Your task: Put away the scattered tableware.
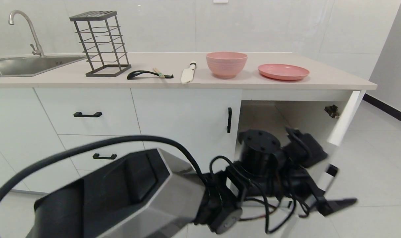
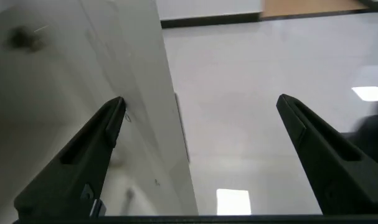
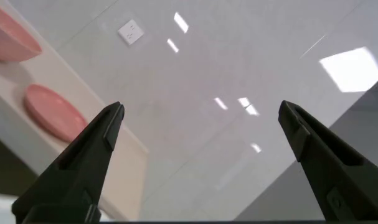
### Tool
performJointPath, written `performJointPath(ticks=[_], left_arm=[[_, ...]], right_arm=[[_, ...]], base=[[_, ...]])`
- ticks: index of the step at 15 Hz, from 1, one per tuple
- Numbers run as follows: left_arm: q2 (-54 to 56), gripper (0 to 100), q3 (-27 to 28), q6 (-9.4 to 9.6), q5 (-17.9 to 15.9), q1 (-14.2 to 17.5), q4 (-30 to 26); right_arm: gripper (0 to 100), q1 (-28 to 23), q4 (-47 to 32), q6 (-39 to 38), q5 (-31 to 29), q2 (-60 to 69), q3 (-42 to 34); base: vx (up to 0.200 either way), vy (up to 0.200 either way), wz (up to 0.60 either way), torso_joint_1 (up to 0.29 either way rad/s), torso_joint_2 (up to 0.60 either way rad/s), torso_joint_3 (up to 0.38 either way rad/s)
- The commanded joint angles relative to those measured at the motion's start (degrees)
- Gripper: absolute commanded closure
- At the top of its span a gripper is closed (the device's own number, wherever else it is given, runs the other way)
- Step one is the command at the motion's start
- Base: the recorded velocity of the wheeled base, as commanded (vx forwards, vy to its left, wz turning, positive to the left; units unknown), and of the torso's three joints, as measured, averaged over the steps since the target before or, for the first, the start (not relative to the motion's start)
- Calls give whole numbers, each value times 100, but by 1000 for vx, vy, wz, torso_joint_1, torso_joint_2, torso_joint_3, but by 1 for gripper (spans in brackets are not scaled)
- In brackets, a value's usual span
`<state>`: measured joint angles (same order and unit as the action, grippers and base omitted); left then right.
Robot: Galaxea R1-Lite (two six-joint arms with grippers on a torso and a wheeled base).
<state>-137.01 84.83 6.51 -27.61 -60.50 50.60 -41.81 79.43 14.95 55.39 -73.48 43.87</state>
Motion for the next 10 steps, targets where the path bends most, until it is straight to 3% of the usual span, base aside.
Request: performJointPath(ticks=[1,3,5,10], left_arm=[[-19,0,-20,-97,37,-410,134],[96,0,-151,-71,63,-49,336],[333,0,-635,-80,54,293,565],[1440,0,-1443,-124,81,996,767]], right_arm=[[0,-134,-7,-9,-2,528,69],[0,-134,20,-18,-2,537,60],[0,-20,2,8,-2,572,34],[0,1255,-7,246,-2,458,-731]], base=[[0,0,0,0,0,0],[0,0,0,0,0,0],[0,0,0,0,0,0],[0,0,0,0,0,0]])
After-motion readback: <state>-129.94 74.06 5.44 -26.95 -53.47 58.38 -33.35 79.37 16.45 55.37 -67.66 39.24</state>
